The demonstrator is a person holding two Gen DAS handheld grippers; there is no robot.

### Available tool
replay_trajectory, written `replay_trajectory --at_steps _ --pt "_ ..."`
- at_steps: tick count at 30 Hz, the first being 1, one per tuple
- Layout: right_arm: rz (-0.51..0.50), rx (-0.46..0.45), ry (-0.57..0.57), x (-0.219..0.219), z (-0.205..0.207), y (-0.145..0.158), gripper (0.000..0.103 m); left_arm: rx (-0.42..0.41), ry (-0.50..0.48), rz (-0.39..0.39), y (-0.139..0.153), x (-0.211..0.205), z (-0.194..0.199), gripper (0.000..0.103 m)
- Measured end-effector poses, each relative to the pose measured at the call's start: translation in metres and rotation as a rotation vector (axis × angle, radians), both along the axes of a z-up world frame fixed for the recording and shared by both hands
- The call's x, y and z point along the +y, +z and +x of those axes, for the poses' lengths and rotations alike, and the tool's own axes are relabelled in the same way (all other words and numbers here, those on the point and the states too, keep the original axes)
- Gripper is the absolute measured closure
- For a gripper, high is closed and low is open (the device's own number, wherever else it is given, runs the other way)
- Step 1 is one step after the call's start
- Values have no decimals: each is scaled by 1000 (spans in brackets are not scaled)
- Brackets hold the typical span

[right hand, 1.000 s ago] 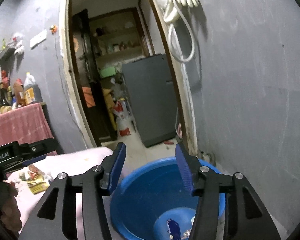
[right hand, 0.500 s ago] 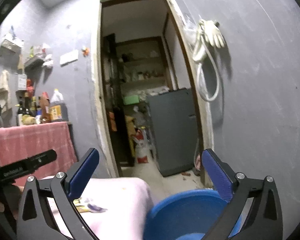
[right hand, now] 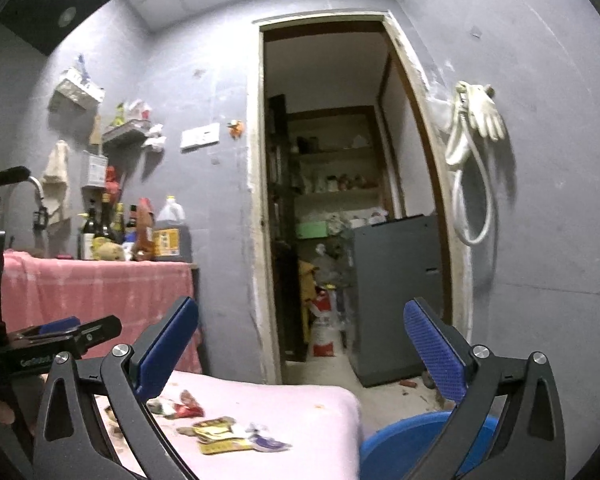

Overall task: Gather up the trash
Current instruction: 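Return both open tools over the table toward the yellow wrappers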

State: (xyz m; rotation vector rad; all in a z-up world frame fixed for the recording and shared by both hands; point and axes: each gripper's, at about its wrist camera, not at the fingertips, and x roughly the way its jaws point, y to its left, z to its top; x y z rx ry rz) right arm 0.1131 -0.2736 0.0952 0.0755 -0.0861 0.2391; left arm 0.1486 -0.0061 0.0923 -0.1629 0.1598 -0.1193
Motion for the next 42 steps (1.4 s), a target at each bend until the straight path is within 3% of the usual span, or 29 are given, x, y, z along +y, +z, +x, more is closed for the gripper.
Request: replay_trajectory --at_steps 9,20,33,38,42 --pt "-40 6 86 34 5 -8 0 15 67 -3 -16 39 -16 2" --pt "-72 186 127 55 39 -41 0 142 89 17 -52 70 -6 2" --pt "-152 393 162 70 70 -67 0 336 4 33 -80 66 16 3" --pt "-143 466 191 69 80 -76 0 399 -35 21 -86 65 27 12" --pt "-149 543 228 72 92 -86 6 469 -60 10 -93 65 38 27"
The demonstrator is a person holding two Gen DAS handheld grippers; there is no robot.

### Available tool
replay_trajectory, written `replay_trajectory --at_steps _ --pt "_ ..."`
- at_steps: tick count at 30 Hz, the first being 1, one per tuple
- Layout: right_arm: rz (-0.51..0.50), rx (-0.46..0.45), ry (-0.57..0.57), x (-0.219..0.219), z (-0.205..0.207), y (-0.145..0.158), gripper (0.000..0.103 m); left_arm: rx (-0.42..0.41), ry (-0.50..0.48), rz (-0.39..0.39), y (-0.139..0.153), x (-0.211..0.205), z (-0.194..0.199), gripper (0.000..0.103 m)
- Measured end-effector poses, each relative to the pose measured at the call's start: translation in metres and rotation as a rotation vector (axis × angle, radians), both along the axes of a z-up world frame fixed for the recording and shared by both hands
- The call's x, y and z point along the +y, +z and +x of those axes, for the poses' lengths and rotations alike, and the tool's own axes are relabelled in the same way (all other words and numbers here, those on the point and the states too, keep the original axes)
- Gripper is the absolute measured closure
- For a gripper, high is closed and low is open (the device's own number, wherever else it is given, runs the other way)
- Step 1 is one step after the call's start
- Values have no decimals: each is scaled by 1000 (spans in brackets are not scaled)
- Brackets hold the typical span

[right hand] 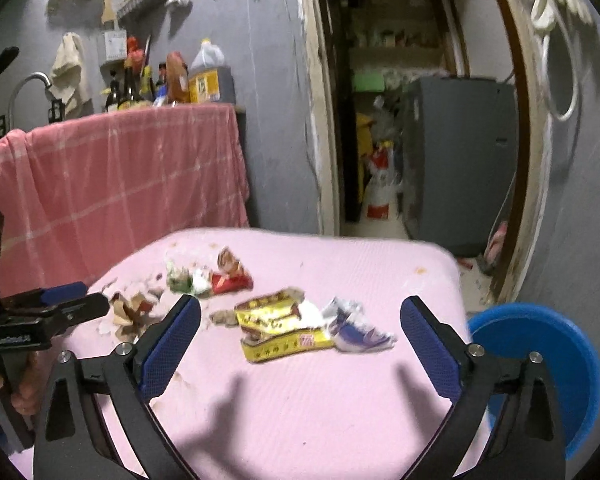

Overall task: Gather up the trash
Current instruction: 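Return both open tools over the table toward the yellow wrappers, then grasp the tan paper scrap with the left tool while the right tool grasps the yellow wrapper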

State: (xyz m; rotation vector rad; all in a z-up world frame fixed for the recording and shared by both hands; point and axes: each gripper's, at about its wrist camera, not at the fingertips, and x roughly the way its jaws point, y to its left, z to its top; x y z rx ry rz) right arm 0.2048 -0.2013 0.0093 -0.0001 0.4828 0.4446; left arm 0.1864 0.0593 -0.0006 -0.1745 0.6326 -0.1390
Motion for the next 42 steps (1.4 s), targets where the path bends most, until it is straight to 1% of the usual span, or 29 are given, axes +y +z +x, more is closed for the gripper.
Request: replay_trajectory --at_steps 1,4,7,8,11,13,18,20,21,22,23,25,27,28,31,34,38,39,42 --pt "-4 21 12 1 2 -3 7 23 -10 -4 -2 0 4 32" --pt "-27 60 35 7 7 -9 12 74 -25 -11 -7 -1 12 39" --pt "-44 97 55 13 13 -14 16 93 -34 -39 -10 0 17 42" --pt "-50 111 64 15 16 -16 16 97 -33 -48 -10 1 19 42" --pt "-67 138 76 20 25 -18 16 117 -35 -66 -12 2 25 48" --pt "-83 147 79 22 31 -19 16 130 -37 -67 -14 2 28 52" --pt "-127 197 92 31 44 -24 17 137 -42 -72 -14 1 29 58" --pt "-151 225 99 35 48 -29 25 138 -41 -74 -14 1 29 58" --pt "-159 232 97 36 48 -31 31 137 -39 -73 -14 1 29 60" --pt "-167 241 95 37 49 -33 37 137 -39 -73 -14 2 29 64" --pt "-171 248 96 37 50 -35 40 140 -39 -73 -14 1 30 66" --pt "-177 264 99 37 51 -38 56 142 -37 -72 -14 1 30 71" --pt "-184 266 98 37 51 -38 61 143 -36 -72 -14 0 29 73" --pt "-185 265 101 37 50 -39 61 145 -35 -69 -14 0 29 76" --pt "-182 262 103 36 49 -38 62 146 -32 -64 -13 -1 29 77" --pt "-173 261 107 35 48 -39 68 146 -32 -67 -14 -1 30 81" --pt "-181 252 115 38 47 -39 68 145 -30 -77 -14 1 30 81" --pt "-186 247 119 38 45 -38 66 145 -30 -81 -14 1 30 81" --pt "-209 225 118 42 41 -35 53 144 -25 -91 -15 3 30 81"
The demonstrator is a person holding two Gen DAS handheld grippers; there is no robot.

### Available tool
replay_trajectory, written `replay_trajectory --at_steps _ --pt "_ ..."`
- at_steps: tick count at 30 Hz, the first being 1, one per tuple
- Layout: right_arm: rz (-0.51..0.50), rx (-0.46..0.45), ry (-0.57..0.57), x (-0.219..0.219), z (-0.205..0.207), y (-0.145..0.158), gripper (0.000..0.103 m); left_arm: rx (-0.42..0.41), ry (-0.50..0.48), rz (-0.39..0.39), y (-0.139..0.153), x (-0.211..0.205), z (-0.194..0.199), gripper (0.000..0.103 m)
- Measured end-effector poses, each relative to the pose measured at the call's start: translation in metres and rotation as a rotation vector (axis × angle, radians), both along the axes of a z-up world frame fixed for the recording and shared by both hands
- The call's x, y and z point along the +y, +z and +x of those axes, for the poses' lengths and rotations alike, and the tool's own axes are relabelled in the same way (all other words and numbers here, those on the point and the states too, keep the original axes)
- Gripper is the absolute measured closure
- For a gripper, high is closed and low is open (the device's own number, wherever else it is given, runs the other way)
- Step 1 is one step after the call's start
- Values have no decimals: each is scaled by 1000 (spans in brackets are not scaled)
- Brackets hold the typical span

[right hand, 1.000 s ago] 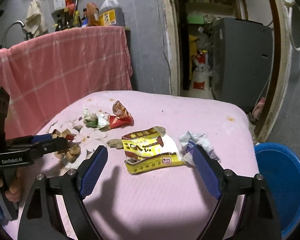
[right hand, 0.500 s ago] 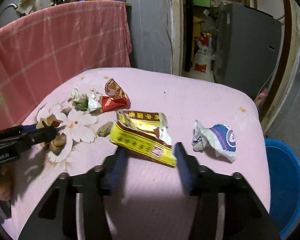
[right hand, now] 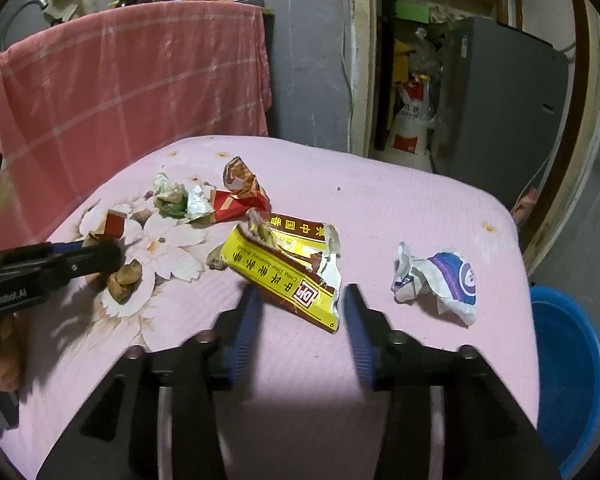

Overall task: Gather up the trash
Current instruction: 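Grasp the tan paper scrap with the left tool while the right tool grasps the yellow wrapper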

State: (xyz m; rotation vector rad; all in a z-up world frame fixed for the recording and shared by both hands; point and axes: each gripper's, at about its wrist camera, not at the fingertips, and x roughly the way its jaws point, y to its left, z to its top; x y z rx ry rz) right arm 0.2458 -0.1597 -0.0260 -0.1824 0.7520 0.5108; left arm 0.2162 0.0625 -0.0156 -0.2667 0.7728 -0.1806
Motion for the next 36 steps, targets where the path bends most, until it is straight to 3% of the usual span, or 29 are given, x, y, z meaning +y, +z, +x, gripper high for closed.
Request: replay_trajectory --at_steps 12,14,15,16,22,29,36 --pt "-223 -129 39 38 -1 2 51 0 12 -27 0 3 -1 82" --pt "-225 -132 47 39 0 2 62 -1 12 -27 0 3 -1 82" --pt "-225 -129 50 38 0 1 73 -2 12 -28 1 3 -1 82" --pt "-226 -127 49 38 0 -1 74 -3 11 -26 1 3 -1 82" --pt "-155 -119 59 27 -3 1 84 -35 13 1 6 0 -7 83" --pt "-45 -165 38 13 -16 11 88 -116 24 56 17 -11 -22 84" --pt "59 -202 14 -4 -26 21 88 -145 22 57 24 -21 -26 84"
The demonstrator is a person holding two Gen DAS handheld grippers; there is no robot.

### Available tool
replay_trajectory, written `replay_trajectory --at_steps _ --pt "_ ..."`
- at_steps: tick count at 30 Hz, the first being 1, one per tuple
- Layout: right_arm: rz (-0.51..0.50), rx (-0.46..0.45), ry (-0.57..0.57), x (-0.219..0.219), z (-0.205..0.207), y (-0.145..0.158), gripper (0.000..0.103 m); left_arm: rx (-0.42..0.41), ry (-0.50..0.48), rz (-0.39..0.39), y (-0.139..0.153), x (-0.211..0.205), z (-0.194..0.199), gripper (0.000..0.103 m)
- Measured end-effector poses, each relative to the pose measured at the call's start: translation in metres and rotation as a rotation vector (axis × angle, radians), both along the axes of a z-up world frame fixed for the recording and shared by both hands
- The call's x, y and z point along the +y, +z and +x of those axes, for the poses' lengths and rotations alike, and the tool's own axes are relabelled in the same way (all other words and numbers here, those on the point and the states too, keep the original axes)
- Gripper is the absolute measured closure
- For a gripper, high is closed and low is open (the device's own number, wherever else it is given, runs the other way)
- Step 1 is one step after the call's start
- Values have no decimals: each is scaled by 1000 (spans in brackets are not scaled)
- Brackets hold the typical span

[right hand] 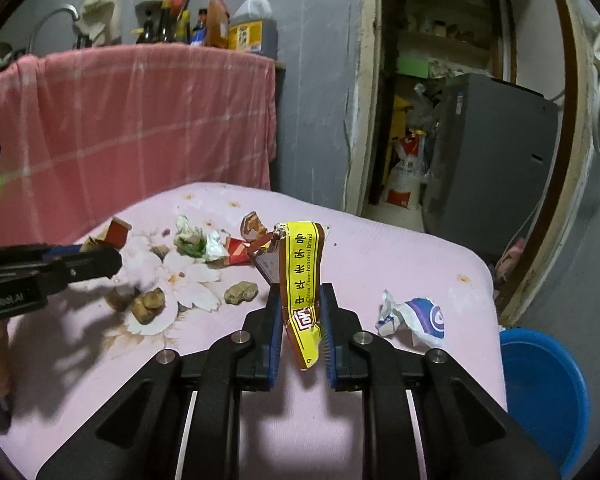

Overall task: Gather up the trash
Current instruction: 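Grasp the tan paper scrap with the left tool while the right tool grasps the yellow wrapper, then carry the paper scrap and yellow wrapper over the blue basin and open both tools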

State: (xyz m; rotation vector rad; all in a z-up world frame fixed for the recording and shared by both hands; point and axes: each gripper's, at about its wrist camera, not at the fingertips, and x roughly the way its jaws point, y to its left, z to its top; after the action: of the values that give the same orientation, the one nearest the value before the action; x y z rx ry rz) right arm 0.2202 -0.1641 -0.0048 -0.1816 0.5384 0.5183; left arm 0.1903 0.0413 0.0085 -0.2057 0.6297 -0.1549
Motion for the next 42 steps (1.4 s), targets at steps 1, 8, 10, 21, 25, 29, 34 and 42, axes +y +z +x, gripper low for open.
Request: replay_trajectory --at_steps 1,8,10,21,25,29,34,42 --pt "16 -13 -1 -3 -3 2 88 -4 0 -3 1 0 0 84" --pt "123 -157 -27 -24 -30 24 88 -101 16 -14 20 -12 -8 84" --pt "155 -205 -44 -32 -38 33 88 -158 21 -7 29 -21 -13 84" --pt "270 -428 -166 -86 -69 72 88 -352 -59 -27 67 -83 -14 84" --pt "286 -479 -235 -112 -76 81 88 -405 -119 -44 77 -113 -10 84" --pt "290 -524 -310 -138 -83 87 88 -439 -170 -57 87 -141 -7 84" --pt "283 -544 -401 -169 -87 88 88 -454 -232 -62 93 -175 2 84" --pt "259 -479 -516 -215 -82 73 88 -377 -347 -71 81 -232 23 84"
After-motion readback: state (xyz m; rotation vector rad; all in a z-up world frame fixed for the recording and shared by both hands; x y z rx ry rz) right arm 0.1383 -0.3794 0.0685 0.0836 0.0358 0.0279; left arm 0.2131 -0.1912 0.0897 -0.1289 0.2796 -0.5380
